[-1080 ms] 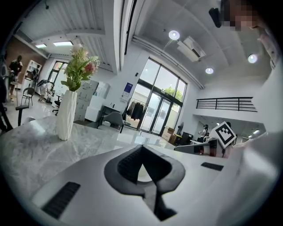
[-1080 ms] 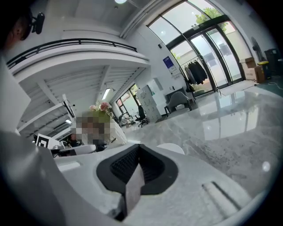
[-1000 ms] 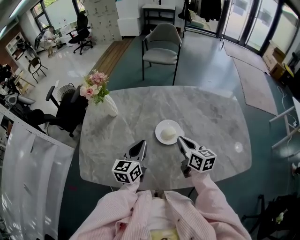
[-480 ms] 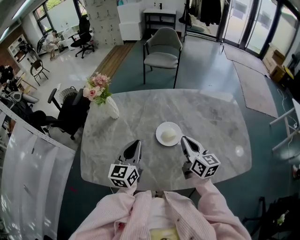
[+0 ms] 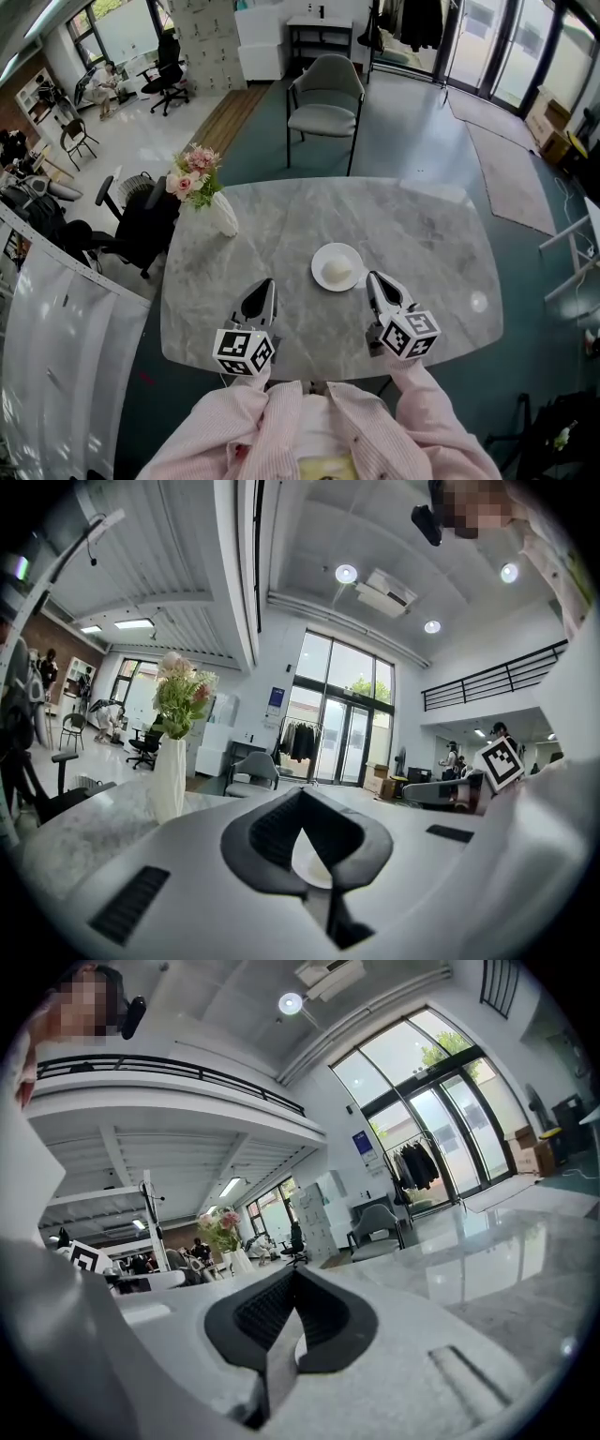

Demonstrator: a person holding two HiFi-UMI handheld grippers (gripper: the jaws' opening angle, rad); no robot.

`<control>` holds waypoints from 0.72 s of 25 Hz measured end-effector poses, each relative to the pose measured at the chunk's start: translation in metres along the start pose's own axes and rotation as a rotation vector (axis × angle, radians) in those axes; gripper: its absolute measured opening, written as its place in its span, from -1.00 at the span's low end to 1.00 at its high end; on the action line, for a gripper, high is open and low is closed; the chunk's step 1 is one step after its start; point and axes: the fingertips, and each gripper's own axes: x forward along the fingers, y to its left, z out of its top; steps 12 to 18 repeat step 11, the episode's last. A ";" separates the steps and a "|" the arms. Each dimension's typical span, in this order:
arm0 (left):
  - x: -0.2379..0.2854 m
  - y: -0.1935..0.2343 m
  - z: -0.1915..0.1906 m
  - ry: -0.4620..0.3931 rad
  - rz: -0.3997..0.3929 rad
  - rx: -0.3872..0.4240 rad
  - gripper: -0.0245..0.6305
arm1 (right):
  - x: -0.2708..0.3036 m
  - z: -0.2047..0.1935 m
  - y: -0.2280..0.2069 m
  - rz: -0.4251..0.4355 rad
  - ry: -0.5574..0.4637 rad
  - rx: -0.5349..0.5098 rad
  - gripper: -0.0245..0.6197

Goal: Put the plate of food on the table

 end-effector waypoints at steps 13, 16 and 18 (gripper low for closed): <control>0.001 0.004 -0.004 0.008 0.012 0.006 -0.94 | -0.002 -0.002 -0.010 -0.041 -0.007 0.005 -0.91; 0.001 0.004 -0.004 0.008 0.012 0.006 -0.94 | -0.002 -0.002 -0.010 -0.041 -0.007 0.005 -0.91; 0.001 0.004 -0.004 0.008 0.012 0.006 -0.94 | -0.002 -0.002 -0.010 -0.041 -0.007 0.005 -0.91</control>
